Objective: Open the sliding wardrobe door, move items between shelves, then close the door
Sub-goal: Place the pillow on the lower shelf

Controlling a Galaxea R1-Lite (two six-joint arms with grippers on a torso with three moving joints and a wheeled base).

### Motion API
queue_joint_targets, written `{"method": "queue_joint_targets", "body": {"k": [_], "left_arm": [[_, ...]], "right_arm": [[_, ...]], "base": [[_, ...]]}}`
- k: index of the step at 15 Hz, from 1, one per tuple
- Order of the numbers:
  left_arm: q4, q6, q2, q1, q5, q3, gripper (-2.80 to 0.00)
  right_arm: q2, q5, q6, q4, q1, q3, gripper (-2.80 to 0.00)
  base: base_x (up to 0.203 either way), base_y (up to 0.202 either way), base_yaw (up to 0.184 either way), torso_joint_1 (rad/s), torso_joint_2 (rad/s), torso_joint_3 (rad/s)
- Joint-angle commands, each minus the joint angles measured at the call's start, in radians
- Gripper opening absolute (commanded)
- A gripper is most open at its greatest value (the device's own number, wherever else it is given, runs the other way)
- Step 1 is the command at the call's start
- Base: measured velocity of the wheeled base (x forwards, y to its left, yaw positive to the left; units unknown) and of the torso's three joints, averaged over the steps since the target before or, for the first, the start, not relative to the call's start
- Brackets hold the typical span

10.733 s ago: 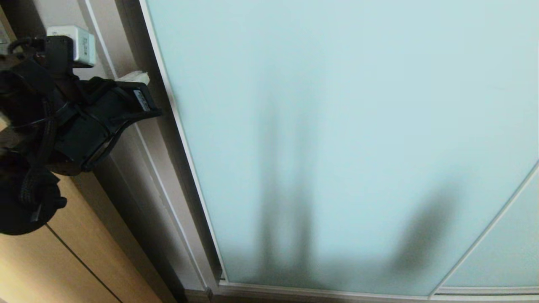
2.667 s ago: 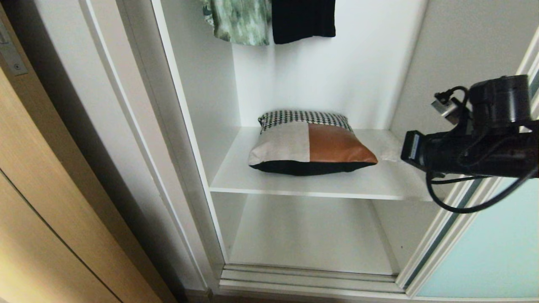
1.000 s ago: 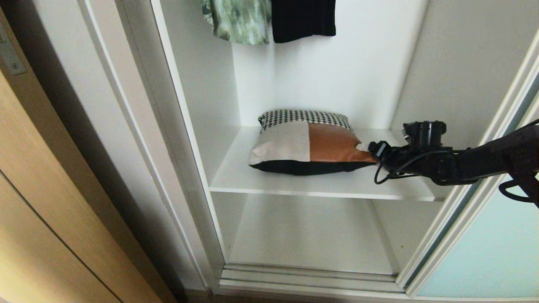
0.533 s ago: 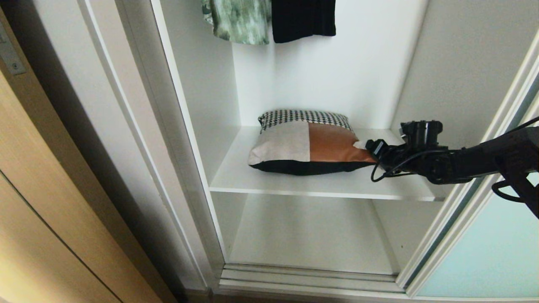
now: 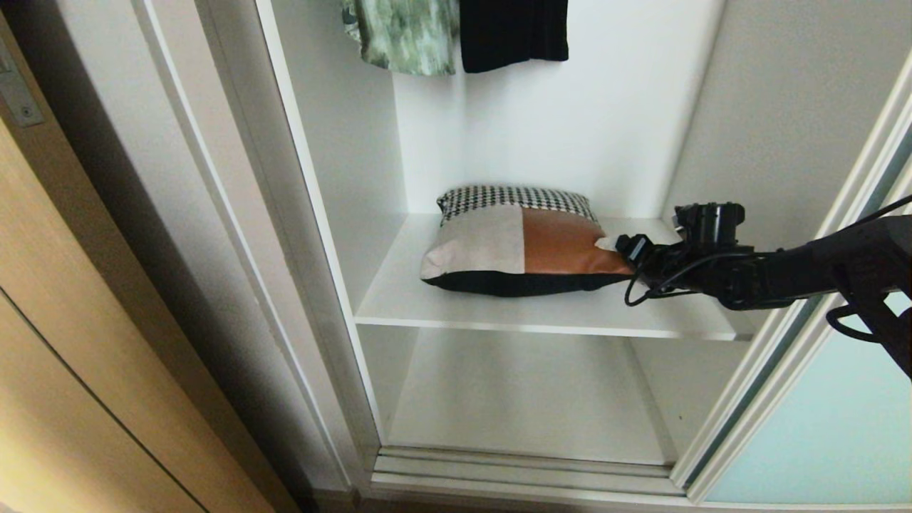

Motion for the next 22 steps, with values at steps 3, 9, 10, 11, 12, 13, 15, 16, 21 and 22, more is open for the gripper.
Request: {"method": "queue_joint_targets", "body": {"k": [3, 9, 10, 11, 12, 13, 15, 16, 21, 22], "left_arm": [[-0.012, -0.023, 0.665, -0.069, -0.085, -0.418, -2.8], [-0.028, -0.145, 1.243, -0.277, -0.185, -0.873, -2.8], [-0.028, -0.163, 1.306, -0.312, -0.195, -0.923, -2.8], [-0.028, -0.189, 1.376, -0.34, -0.202, -0.97, -2.8], [-0.027, -0.224, 1.439, -0.357, -0.206, -1.009, -2.8], [-0.029, -0.261, 1.497, -0.368, -0.208, -1.043, -2.8], [-0.032, -0.342, 1.603, -0.379, -0.211, -1.119, -2.8], [-0.029, -0.394, 1.647, -0.381, -0.212, -1.164, -2.8], [0.052, -0.532, 1.811, -0.379, -0.219, -1.433, -2.8], [0.071, -0.558, 1.848, -0.375, -0.228, -1.469, -2.8]], "right_arm": [[-0.012, 0.0, 0.011, -0.011, 0.007, 0.011, 0.0], [0.0, 0.002, 0.007, -0.029, 0.004, -0.02, 0.0], [0.003, 0.003, 0.007, -0.031, 0.004, -0.024, 0.0], [0.014, 0.002, 0.008, -0.03, 0.004, -0.036, 0.0], [0.03, 0.001, 0.008, -0.03, 0.004, -0.049, 0.0], [0.042, 0.002, 0.007, -0.03, 0.004, -0.057, 0.0], [0.052, 0.0, 0.009, -0.029, 0.004, -0.057, 0.0], [0.052, 0.002, 0.009, -0.029, 0.004, -0.054, 0.0], [0.058, 0.002, 0.007, -0.031, 0.004, -0.05, -2.8], [0.058, 0.002, 0.009, -0.034, 0.004, -0.052, -2.8]], "base": [[0.0, 0.0, 0.0, 0.0, 0.0, 0.0], [0.0, 0.0, 0.0, 0.0, 0.0, 0.0], [0.0, 0.0, 0.0, 0.0, 0.0, 0.0], [0.0, 0.0, 0.0, 0.0, 0.0, 0.0], [0.0, 0.0, 0.0, 0.0, 0.0, 0.0], [0.0, 0.0, 0.0, 0.0, 0.0, 0.0], [0.0, 0.0, 0.0, 0.0, 0.0, 0.0], [0.0, 0.0, 0.0, 0.0, 0.0, 0.0], [0.0, 0.0, 0.0, 0.0, 0.0, 0.0], [0.0, 0.0, 0.0, 0.0, 0.0, 0.0]]}}
